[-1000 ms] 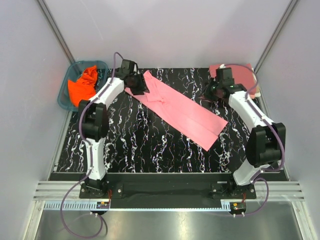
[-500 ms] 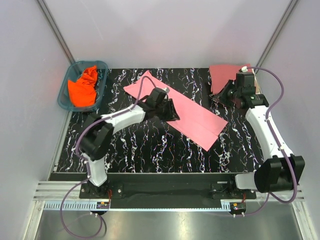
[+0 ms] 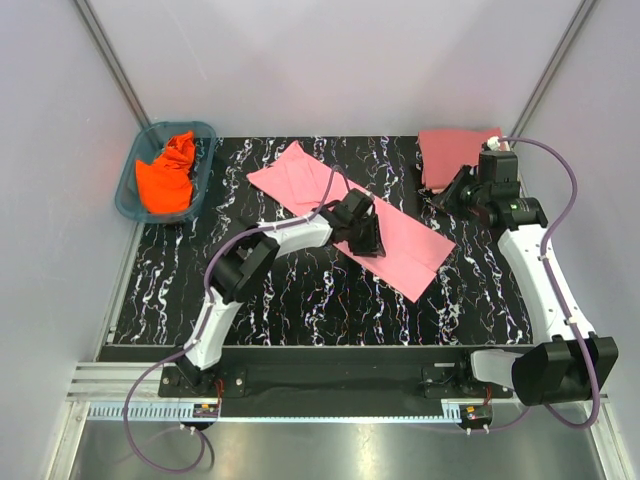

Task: Fold and stack the t-shirts
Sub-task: Fold the tshirt

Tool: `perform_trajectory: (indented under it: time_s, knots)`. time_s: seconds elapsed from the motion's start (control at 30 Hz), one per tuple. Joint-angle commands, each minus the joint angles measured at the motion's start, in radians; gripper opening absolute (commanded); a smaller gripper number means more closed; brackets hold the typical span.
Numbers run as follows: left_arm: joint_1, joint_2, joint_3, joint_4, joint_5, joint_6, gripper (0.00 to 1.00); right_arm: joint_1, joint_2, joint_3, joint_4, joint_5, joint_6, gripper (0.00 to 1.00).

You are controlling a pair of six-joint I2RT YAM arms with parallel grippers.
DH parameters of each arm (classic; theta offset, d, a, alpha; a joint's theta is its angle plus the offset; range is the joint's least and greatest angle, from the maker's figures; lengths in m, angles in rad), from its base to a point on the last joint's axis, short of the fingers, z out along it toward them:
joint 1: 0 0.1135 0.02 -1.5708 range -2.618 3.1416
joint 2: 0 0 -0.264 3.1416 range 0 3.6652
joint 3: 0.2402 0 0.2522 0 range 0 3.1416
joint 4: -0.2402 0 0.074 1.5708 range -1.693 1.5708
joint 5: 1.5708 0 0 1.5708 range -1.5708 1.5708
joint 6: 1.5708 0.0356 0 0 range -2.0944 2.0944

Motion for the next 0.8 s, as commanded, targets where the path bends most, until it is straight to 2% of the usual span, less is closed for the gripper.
perform_trajectory:
  time_s: [0.0, 0.4, 0.5, 0.63, 0.77]
  knots:
    - [-0.012, -0.013, 0.009, -0.053, -0.053, 0.001, 0.36, -0.001, -0.017, 0.002, -0.010, 0.010, -0.025, 0.22]
    - [-0.015, -0.177, -0.353, -0.015, -0.052, -0.008, 0.37, -0.002, -0.005, -0.038, -0.006, -0.027, -0.023, 0.25]
    - [-0.015, -0.281, -0.462, -0.023, -0.050, -0.007, 0.37, -0.002, -0.009, -0.056, -0.006, -0.042, -0.025, 0.25]
    - [-0.006, -0.426, -0.606, -0.119, -0.150, 0.024, 0.38, -0.001, -0.029, -0.085, -0.007, -0.068, -0.014, 0.25]
    - [0.076, -0.597, -0.776, -0.159, -0.116, 0.008, 0.41, -0.001, -0.065, -0.114, 0.016, -0.093, 0.003, 0.26]
